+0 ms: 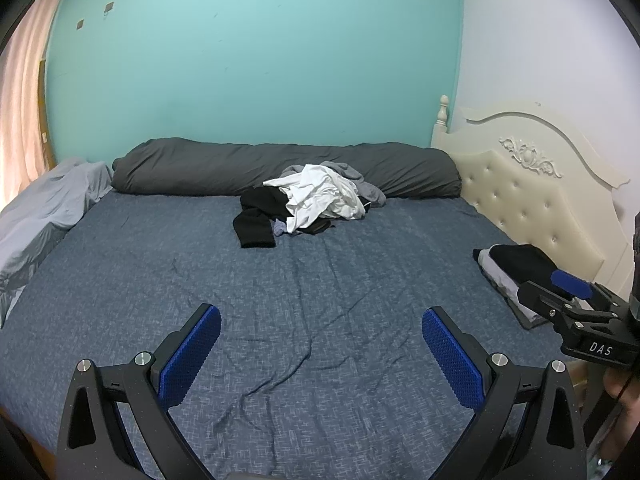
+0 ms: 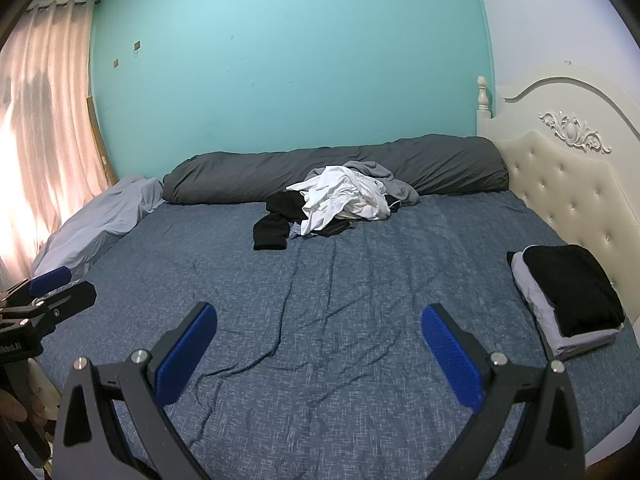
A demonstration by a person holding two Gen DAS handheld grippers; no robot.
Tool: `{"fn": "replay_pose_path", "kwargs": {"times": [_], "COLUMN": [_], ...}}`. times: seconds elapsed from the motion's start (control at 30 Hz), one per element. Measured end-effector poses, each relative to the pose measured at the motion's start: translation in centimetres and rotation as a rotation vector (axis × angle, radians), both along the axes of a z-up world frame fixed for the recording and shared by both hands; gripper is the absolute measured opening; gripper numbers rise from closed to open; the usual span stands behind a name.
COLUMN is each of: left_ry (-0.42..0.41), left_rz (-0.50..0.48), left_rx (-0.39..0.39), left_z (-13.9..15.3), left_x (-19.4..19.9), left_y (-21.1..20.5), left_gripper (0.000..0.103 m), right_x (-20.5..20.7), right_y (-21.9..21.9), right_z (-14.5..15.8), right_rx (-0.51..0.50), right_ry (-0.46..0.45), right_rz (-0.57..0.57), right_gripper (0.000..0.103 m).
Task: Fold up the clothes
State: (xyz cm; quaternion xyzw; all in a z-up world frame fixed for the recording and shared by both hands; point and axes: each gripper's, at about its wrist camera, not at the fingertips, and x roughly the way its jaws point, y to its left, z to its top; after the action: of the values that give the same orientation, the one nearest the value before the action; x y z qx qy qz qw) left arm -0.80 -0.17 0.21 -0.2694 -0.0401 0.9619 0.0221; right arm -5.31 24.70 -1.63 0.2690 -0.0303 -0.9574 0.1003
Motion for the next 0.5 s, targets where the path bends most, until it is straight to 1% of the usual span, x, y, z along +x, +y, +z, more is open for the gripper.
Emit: {"fn": "replay_pose_path", "kwargs": {"times": [0.5], "left_ry": [-0.003], "left_rz": [0.001], "left_rx": [0.0], "left_z": [0.03], "left_x": [-0.65], "left_y": [0.32], "left_gripper": [0.103], "right_x": [-0.33], "right_y": [0.6], "right_z": [-0.41], "right_rx": [-0.006], "right_ry": [-0.005], "right_rz": [-0.006], "right_gripper": [0.103]}}
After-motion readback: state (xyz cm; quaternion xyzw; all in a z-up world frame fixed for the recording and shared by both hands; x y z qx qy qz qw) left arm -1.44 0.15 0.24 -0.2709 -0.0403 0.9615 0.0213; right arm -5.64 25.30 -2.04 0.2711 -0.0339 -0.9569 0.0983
